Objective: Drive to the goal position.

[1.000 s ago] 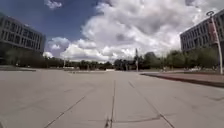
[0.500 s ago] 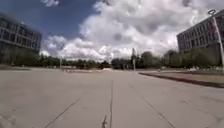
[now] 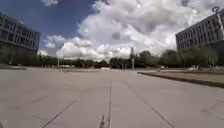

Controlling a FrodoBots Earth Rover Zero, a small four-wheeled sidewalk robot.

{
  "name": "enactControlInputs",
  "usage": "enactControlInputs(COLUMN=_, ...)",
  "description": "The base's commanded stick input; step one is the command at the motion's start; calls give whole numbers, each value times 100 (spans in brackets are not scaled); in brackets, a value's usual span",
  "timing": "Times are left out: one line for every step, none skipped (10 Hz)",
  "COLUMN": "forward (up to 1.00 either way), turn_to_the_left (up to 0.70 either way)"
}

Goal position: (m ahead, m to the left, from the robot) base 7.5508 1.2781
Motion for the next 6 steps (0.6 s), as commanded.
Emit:
enactControlInputs(forward=100, turn_to_the_left=0)
enactControlInputs(forward=100, turn_to_the_left=0)
enactControlInputs(forward=100, turn_to_the_left=0)
enactControlInputs(forward=100, turn_to_the_left=0)
enactControlInputs(forward=100, turn_to_the_left=0)
enactControlInputs(forward=100, turn_to_the_left=0)
